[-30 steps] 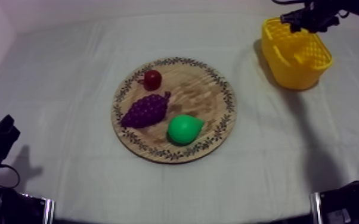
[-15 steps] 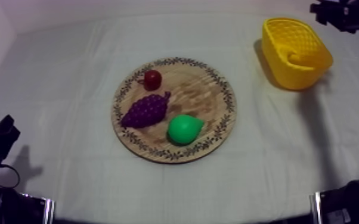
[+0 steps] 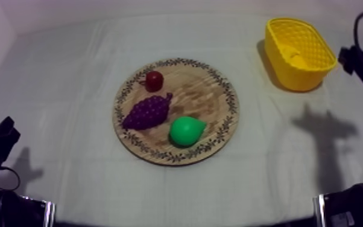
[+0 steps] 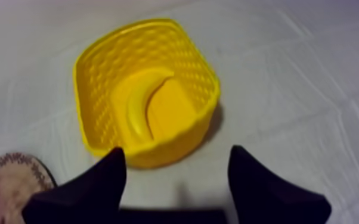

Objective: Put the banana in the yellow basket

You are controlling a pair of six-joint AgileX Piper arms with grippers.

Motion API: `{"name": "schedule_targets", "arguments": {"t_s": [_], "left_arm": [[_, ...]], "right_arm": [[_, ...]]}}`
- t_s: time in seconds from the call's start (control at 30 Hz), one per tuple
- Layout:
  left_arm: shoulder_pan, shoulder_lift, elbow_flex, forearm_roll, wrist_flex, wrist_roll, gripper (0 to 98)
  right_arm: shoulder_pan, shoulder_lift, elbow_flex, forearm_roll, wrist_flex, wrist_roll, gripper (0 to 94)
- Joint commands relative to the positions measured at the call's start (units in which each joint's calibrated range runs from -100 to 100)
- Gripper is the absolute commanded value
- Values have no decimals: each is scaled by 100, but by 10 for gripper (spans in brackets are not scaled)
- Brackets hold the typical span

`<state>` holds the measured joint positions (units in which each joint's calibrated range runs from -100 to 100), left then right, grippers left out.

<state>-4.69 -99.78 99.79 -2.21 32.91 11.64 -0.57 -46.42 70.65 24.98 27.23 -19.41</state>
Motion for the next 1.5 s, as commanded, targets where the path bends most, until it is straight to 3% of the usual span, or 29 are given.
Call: {"name": "schedule_targets", "arguments": {"t_s": [0.0,0.23,0.43,0.53,0.67,0.77,0.97,1.47], "left_arm": [[2,-5,-1,3,-1,1,1],[2,-5,-1,3,-1,0,1],[2,-5,-1,3,-1,-1,1],[2,-5,-1,3,-1,2,1],[2,-5,-1,3,-1,0,1],[2,-5,-1,3,-1,-1,1],[2,-5,-1,3,-1,1,1],[2,-5,-1,3,-1,1,1]], "right_arm": [[-29,-1257,816,-153,109,531,508],[-177,-2889,2010,-551,286,922,490],[-276,-3862,2669,-1222,585,1560,428],[-286,-4178,2806,-1627,822,1895,327],[-279,-4547,2866,-2147,1028,2308,108],[-248,-4784,2891,-2430,1096,2557,42],[-192,-4916,2910,-2565,1127,2663,11],[-173,-4934,2912,-2583,1132,2832,6]]}}
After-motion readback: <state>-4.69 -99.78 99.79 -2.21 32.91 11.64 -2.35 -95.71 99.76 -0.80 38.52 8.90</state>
